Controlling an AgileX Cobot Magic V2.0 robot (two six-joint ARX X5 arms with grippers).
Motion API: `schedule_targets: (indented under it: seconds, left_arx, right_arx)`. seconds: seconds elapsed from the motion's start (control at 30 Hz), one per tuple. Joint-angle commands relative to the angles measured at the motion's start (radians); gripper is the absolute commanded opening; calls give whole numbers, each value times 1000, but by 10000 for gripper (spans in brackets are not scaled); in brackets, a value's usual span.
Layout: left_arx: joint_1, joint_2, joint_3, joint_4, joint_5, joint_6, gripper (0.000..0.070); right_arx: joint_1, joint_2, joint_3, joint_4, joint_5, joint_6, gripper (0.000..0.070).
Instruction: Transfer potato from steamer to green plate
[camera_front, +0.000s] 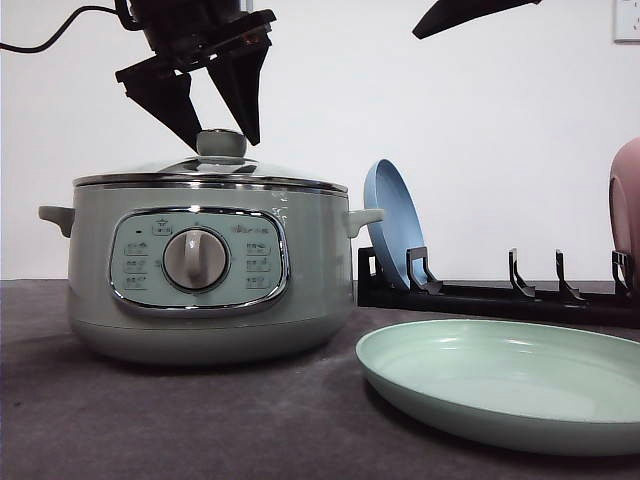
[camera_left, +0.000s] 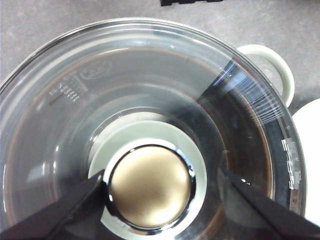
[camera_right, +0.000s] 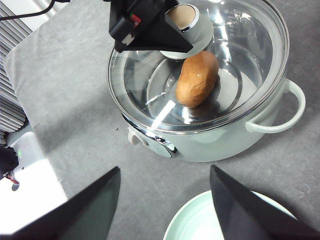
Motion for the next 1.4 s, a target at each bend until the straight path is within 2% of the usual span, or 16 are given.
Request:
schedule_targets:
  seconds: [0.0, 0.43, 0.63, 0.77, 0.83, 1.37]
  left_arx:
    - [-10, 24, 28, 4, -2, 7, 415]
    - [-11, 39, 28, 4, -5, -2, 406]
    - [-12, 39, 28, 9, -5, -12, 228]
    - [-12, 38, 28, 7, -5, -13, 44]
    - [-12, 38, 28, 5, -5, -13, 3]
    - [-7, -41, 31, 36, -31, -13, 3]
  right_arx:
    - [4, 11, 15, 4, 3, -12, 352]
    - [4, 11, 15, 4, 3, -11, 353]
    - [4, 11, 15, 4, 3, -12, 352]
    - [4, 11, 15, 4, 3, -12, 353]
    - [4, 11, 15, 4, 3, -12, 353]
    - [4, 11, 15, 5, 3, -11, 353]
